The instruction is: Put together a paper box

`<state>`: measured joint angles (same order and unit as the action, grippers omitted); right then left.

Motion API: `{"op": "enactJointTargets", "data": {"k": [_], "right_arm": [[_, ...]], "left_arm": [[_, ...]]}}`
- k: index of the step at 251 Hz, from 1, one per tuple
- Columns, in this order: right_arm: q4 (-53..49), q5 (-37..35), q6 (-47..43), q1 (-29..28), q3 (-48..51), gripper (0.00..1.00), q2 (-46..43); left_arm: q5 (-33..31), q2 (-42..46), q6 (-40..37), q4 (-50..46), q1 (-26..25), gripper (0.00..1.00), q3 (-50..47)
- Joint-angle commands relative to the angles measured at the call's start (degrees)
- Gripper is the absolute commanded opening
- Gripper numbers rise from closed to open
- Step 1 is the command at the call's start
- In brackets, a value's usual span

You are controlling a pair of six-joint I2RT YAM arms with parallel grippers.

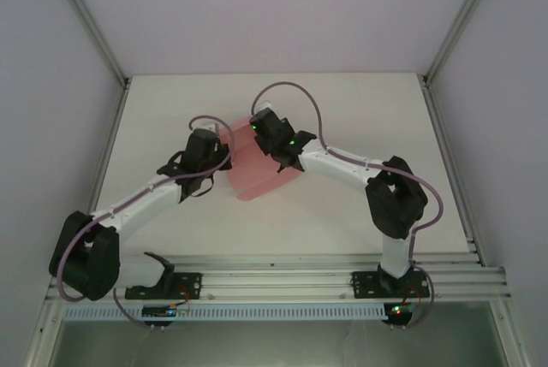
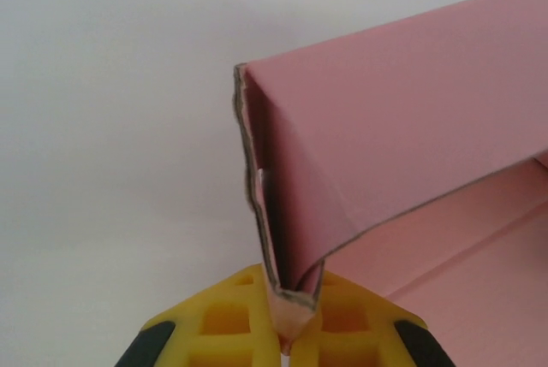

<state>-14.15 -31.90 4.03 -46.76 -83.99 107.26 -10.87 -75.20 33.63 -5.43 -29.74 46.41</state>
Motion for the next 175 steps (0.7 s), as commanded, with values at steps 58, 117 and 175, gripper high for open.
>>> {"op": "enactJointTargets", "data": {"k": [58,117,175], "right_arm": [[-19.99,-37.51,15.68,8.9,-3.26,0.0,3.54],[-28.26,-34.44,22.64,10.55,-6.35,0.0,4.53],[8.2,10.91,6.69,11.26,12.0,0.21,-5.93]], "left_arm": [[-22.61,-6.66,21.59,-32.27,3.9,0.0,10.66],[-23.89,-11.72,20.79,-37.96,3.11,0.0,16.06],[10.99,-7.56,5.69,1.05,1.88,0.0,5.25]]}}
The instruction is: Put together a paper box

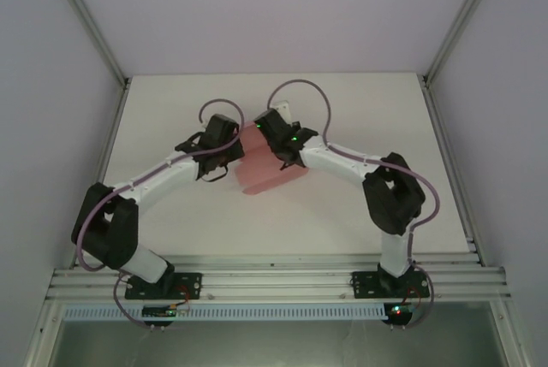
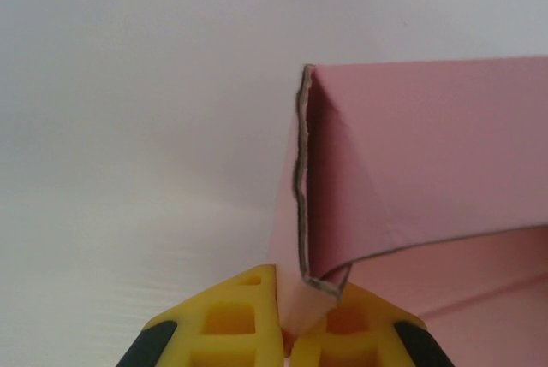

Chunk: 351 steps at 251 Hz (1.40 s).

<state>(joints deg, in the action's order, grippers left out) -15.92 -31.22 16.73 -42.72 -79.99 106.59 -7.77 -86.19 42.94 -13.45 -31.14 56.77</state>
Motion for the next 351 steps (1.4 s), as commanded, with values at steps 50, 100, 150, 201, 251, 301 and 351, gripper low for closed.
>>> {"op": "enactJointTargets", "data": {"k": [50,100,150,201,251,301,351], "right_arm": [[18.12,32.98,-10.37,8.52,14.15,0.41,-8.74],[19.54,38.32,-14.18,8.36,17.8,0.75,-12.98],[19.45,42.24,-14.71,8.71,20.07,0.99,-18.54],[26.06,43.92,-5.18,12.29,26.68,0.99,-27.97],[16.89,39.14,7.08,19.84,30.06,0.99,-35.72],[0.87,32.64,3.53,22.77,30.86,0.99,-40.51],[-4.94,32.9,3.2,26.37,34.28,0.99,-43.49]], "left_arm": [[10.49,2.78,-4.1,10.18,2.82,0.0,-3.22],[10.01,2.44,-3.67,9.47,2.83,0.0,-3.08],[10.55,1.97,-8.28,7.88,2.83,0.0,-1.97],[10.03,0.73,-20.37,-1.54,3.27,0.0,3.6],[17.51,-4.43,-37.79,-15.68,4.16,0.0,12.78],[15.74,-12.1,-59.18,-36.21,1.86,0.0,24.52],[-1.83,-17.85,-73.96,-44.03,-4.51,0.0,30.6]]}}
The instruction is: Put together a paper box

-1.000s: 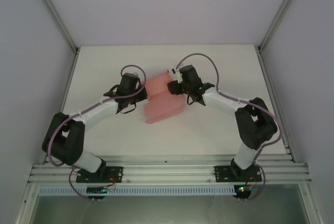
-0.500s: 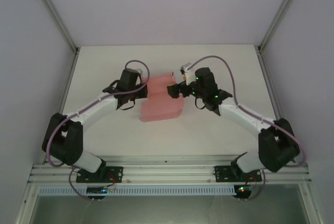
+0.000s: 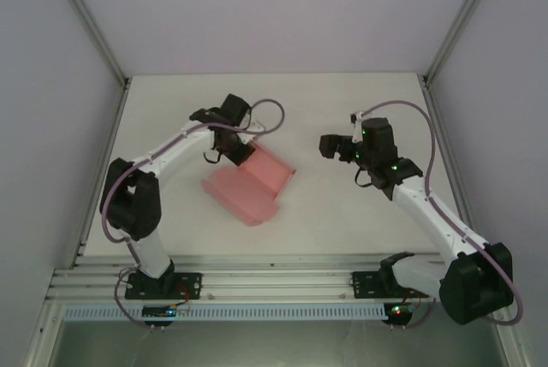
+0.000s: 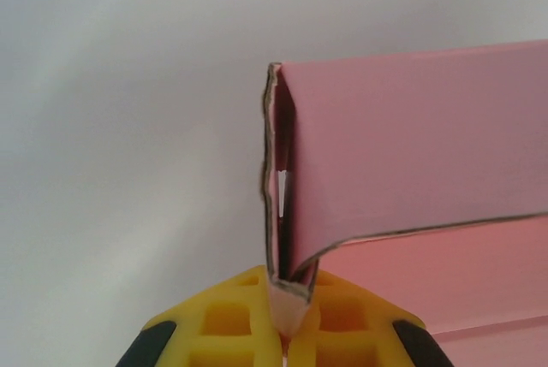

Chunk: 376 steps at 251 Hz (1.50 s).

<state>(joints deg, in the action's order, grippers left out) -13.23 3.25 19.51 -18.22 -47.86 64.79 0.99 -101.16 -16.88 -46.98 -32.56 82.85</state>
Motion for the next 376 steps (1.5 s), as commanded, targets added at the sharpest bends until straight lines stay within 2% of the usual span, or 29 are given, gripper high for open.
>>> {"op": "enactJointTargets", "data": {"k": [1,73,153,169,205,239,259,296,300,306,309,349,376], "right_arm": [[-7.61,-1.57,0.48,1.87,2.29,0.99,-1.74],[-10.46,1.5,1.06,5.25,4.06,0.99,-2.11],[-11.9,2.05,0.8,7.07,5.83,0.99,-3.45],[-11.83,2.53,0.89,7.49,6.3,0.99,-3.8],[-11.53,3.33,1.03,8.35,7.31,0.99,-4.56],[-11.05,4.83,0.98,8.8,7.59,0.99,-4.92],[-10.46,5.6,0.8,8.89,7.73,0.99,-5.15],[-8.11,7.93,-0.26,8.88,7.82,0.99,-5.49],[-7.94,7.96,-0.48,8.86,7.69,1.0,-5.49],[-7.69,7.87,-0.81,8.89,7.44,0.99,-5.52],[-7.56,7.74,-1.1,8.82,7.38,1.0,-5.49],[-6.3,11.08,-3.86,7.62,6.22,0.99,-5.12],[-5.31,12.46,-7.09,5.5,4.57,1.0,-3.74]], "left_arm": [[-10.81,-3.02,-14.32,-10.63,-3.19,0.0,4.69],[-23.58,-16.34,-20.37,-16.65,-6.12,0.0,19.29],[-25.0,-29.2,-23.02,-20.21,-7.01,0.0,34.03],[-25.14,-30.84,-23.03,-20.17,-7.3,0.02,35.45],[-24.57,-32.6,-22.75,-19.89,-7.94,0.13,36.51],[-23.53,-32.15,-22.05,-19.47,-8.21,0.45,37.54],[-21.69,-31.26,-21.53,-19.38,-8.4,0.57,38.13],[-16.29,-27.63,-20.88,-17.21,-8.4,0.7,36.65],[-15.94,-27.04,-20.69,-16.64,-8.4,0.74,36.27],[-15.43,-26.09,-20.44,-15.73,-8.4,0.95,35.6],[-15.17,-25.57,-20.26,-15.24,-8.32,1.0,35.22],[-11.13,-17.21,-15.98,-7.0,-7.28,1.0,29.1],[-8.41,-9.15,-8.76,1.16,-5.06,1.0,22.52]]}}
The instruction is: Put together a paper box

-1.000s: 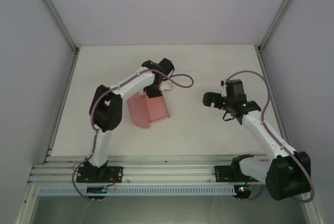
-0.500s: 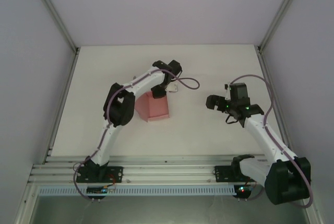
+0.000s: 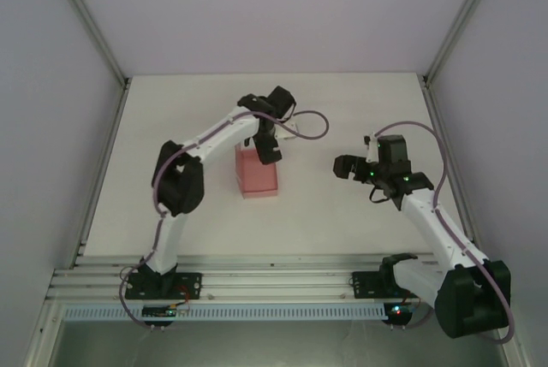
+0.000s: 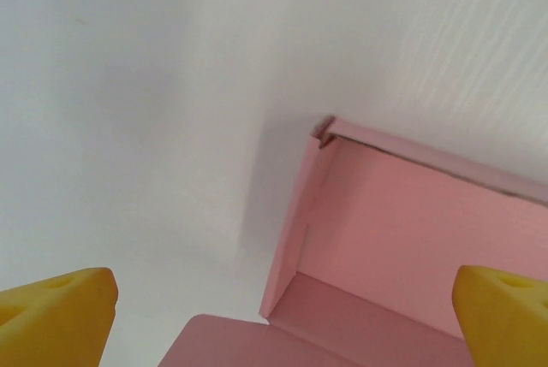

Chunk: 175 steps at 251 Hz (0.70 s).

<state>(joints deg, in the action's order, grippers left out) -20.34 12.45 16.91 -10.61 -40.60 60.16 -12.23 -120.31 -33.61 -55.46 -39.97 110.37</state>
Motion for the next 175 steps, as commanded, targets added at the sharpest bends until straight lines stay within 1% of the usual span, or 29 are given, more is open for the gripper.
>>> {"op": "enactJointTargets", "data": {"k": [1,10,27,47,59,79,93,110,138,161,175], "right_arm": [[1.79,3.31,-4.63,-2.25,-2.75,0.99,0.95],[2.26,3.54,-6.12,-3.25,-3.46,1.0,1.82],[3.36,5.03,-9.24,-5.24,-5.04,0.99,4.35],[3.32,6.44,-12.62,-8.11,-8.42,0.99,8.98],[2.6,5.98,-15.04,-10.08,-10.85,1.0,11.89],[1.01,5.6,-21.2,-13.8,-15.52,1.0,17.56],[-1.18,4.82,-25.06,-16.38,-19.71,1.0,21.82],[-3.95,5.68,-29.41,-18.82,-25.71,0.99,28.06],[-8.54,5.55,-34.68,-21.51,-36.2,1.0,37.77],[-11.31,4.67,-37.86,-23.31,-43.62,0.99,45.27],[-13.35,3.99,-39.34,-24.25,-48.1,0.99,49.64]], "left_arm": [[4.74,10.31,8.39,10.01,2.26,1.0,-5.34],[4.32,13.14,12.78,13.73,3.21,1.0,-8.27],[2.89,18.33,24.29,19.71,4.85,1.0,-13.83],[6.64,23.63,36.96,22.17,8.09,1.0,-19.56],[9.7,26.78,41.92,22.98,9.88,0.99,-23.28],[11.36,32.5,48.95,27.11,12.58,1.0,-30.64],[12.02,36.42,54.49,28.38,14.86,1.0,-35.31],[13.51,40.85,60.76,29.05,18.41,1.0,-40.48],[16.91,47.47,67.28,31.36,23.59,1.0,-48.47],[17.52,51.52,69.51,31.89,26.24,0.99,-52.87],[17.35,53.4,69.82,32.08,26.98,1.0,-54.86]]}}
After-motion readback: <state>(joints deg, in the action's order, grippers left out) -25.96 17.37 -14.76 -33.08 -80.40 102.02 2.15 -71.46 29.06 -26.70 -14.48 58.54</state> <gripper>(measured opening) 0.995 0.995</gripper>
